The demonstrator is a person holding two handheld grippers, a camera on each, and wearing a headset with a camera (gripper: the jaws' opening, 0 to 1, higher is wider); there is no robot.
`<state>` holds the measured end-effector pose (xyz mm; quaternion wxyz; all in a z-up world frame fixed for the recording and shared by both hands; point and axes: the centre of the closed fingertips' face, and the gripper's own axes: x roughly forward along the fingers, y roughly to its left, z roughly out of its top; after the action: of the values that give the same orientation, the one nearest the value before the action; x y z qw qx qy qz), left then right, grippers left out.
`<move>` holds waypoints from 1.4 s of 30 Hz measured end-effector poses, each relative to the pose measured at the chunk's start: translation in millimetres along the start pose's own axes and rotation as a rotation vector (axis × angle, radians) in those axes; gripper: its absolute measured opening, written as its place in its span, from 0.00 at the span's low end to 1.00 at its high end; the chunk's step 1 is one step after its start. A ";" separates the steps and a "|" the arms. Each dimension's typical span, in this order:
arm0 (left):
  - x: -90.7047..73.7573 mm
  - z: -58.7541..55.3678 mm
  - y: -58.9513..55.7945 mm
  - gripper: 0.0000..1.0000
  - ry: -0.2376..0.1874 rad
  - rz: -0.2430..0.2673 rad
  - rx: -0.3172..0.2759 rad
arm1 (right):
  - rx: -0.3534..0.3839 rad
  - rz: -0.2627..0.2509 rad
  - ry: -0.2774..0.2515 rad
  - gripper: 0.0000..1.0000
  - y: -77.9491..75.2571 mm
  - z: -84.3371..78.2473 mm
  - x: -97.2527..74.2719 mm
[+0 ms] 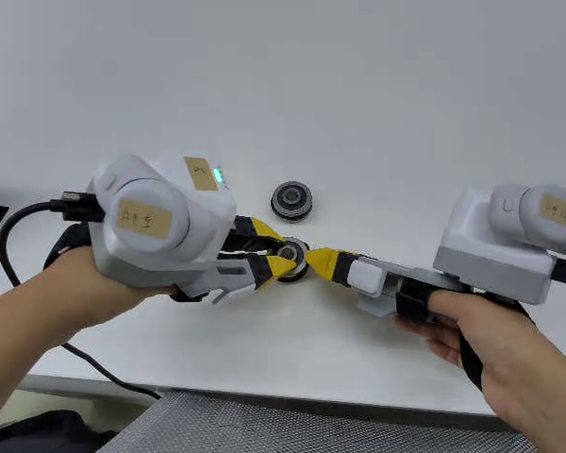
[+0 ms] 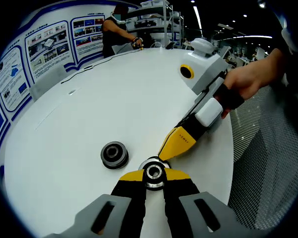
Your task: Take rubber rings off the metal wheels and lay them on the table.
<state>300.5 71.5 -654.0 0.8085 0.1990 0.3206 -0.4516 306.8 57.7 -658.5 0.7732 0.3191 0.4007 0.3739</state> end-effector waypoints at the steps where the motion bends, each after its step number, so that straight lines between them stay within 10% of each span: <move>1: 0.0 0.0 -0.1 0.12 0.000 0.000 0.000 | 0.002 -0.008 0.004 0.02 -0.6 -0.5 -0.1; 42: -0.3 -0.4 0.4 0.12 -0.015 0.002 -0.006 | -0.169 -0.043 0.018 0.00 7.2 1.1 -1.8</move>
<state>300.6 72.1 -654.0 0.8120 0.1935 0.3157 -0.4512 304.6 59.7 -651.6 0.8016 0.2409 0.3812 0.3926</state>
